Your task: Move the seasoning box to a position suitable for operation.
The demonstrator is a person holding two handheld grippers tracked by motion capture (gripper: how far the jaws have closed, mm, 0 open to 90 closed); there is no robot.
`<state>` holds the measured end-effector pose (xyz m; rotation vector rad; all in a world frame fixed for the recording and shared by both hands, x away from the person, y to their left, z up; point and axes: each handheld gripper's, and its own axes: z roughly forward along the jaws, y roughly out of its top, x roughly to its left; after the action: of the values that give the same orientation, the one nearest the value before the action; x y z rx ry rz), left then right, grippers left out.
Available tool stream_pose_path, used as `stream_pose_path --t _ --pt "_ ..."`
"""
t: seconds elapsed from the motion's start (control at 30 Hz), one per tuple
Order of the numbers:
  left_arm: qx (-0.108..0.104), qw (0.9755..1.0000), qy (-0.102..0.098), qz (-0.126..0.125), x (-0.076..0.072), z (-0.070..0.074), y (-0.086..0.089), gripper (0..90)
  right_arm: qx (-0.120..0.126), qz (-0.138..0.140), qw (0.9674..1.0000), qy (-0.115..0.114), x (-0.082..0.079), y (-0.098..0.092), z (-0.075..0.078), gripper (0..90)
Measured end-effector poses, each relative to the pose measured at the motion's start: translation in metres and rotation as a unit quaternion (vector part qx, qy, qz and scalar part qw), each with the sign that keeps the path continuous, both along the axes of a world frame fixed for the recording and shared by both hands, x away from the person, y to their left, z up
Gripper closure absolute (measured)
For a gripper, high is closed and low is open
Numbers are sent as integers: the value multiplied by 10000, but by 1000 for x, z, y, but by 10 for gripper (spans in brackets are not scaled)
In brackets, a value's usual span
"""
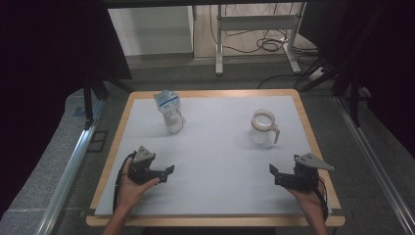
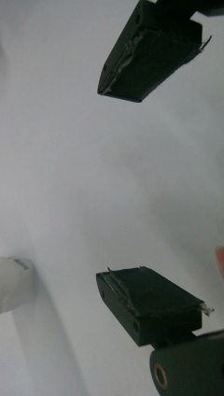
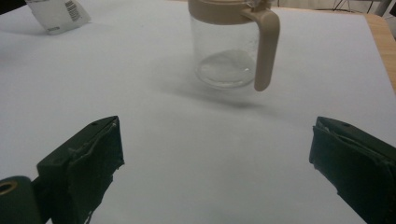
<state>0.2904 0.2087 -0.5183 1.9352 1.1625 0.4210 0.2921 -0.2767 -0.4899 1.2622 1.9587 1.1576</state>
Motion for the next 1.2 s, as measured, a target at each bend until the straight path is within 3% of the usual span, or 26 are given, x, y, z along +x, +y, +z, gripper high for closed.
stream_pose_path --t 0.17,0.23,0.3,0.37,0.47,0.7,0.9,0.97,1.0,1.17,1.2 --pt "-62 10000 71 -18 5 -3 2 141 45 -47 10000 26 2 -5 -1 42" --pt "-123 9999 72 -38 7 -2 2 163 -46 -80 9999 63 1 -6 -1 44" --pt "-112 9999 39 -84 13 1 -2 180 109 -122 9998 111 3 -10 -1 54" --pt "-80 9999 54 -100 14 2 -4 180 105 -154 9998 55 4 -12 0 59" --pt "-6 9999 49 -119 9 5 -6 213 99 -133 9999 -36 5 -13 1 62" --pt "-128 9998 135 32 3 1 4 254 123 -101 9998 -94 6 -16 2 67" --pt "-250 9996 96 -31 -1 3 15 263 78 64 9997 -205 24 -5 16 66" --pt "-289 9995 106 -106 0 3 19 262 -89 78 9996 -275 40 2 26 66" --pt "-289 9995 106 -106 0 3 19 261 -89 78 9996 -275 40 2 26 66" --pt "-410 9989 203 -49 2 1 25 245 -113 168 9997 -154 80 16 36 64" --pt "-444 9988 222 -45 2 0 27 245 -113 168 9997 -154 80 16 36 64"
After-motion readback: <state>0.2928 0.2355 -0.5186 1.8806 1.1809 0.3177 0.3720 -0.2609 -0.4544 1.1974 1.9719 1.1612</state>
